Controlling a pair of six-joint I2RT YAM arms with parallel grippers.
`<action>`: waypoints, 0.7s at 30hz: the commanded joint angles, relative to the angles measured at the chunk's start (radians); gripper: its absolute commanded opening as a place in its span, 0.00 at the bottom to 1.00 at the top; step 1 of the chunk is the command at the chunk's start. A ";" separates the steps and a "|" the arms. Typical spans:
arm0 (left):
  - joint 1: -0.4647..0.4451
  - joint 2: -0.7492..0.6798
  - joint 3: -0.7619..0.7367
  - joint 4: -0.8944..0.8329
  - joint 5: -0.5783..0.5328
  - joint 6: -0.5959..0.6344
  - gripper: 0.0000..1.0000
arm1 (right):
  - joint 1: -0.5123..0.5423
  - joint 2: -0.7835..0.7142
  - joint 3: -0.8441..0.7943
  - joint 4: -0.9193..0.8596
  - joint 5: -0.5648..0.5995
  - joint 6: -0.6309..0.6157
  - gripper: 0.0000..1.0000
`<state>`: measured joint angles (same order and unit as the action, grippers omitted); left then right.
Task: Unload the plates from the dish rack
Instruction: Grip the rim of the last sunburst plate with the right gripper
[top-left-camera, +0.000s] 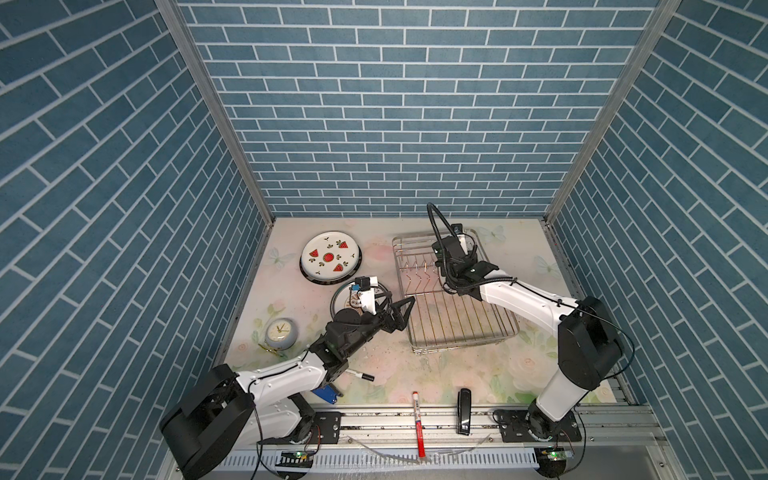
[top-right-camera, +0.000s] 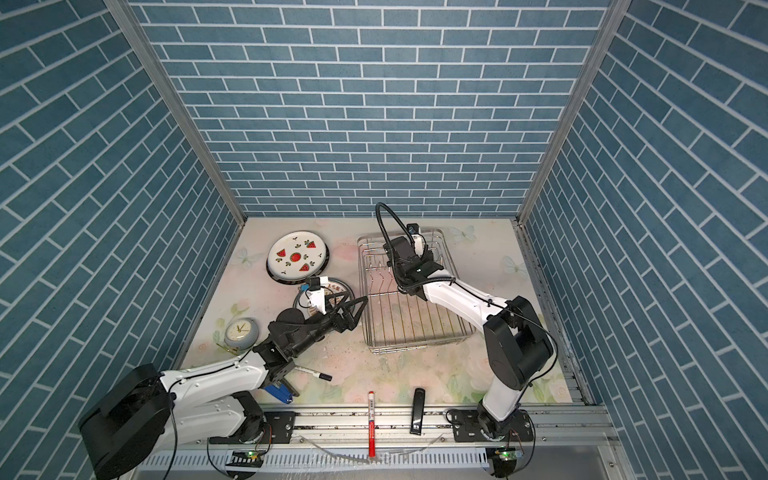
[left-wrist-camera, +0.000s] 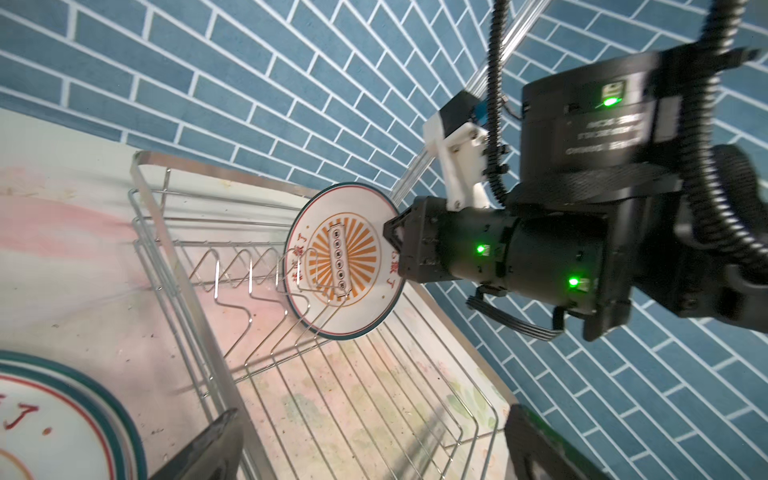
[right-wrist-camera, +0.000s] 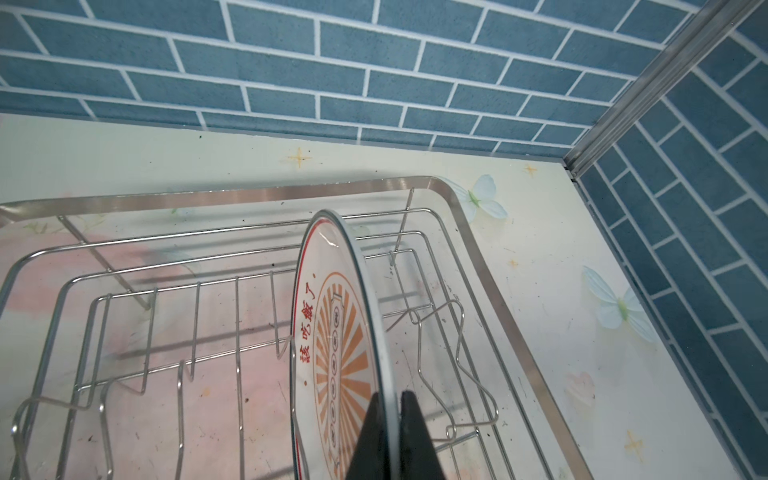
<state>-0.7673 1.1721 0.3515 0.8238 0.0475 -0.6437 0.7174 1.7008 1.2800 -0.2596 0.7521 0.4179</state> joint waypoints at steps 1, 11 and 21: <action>-0.006 0.004 0.032 -0.081 -0.051 -0.009 1.00 | -0.020 0.012 0.058 -0.077 0.135 0.060 0.02; -0.006 0.011 0.030 -0.059 -0.029 -0.015 1.00 | -0.033 0.000 0.048 -0.116 0.136 0.096 0.00; -0.006 -0.004 0.015 -0.039 -0.027 -0.019 1.00 | -0.013 -0.095 -0.027 0.030 0.144 -0.043 0.01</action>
<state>-0.7673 1.1763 0.3622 0.7609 0.0219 -0.6598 0.6941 1.6775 1.2789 -0.3073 0.8364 0.4290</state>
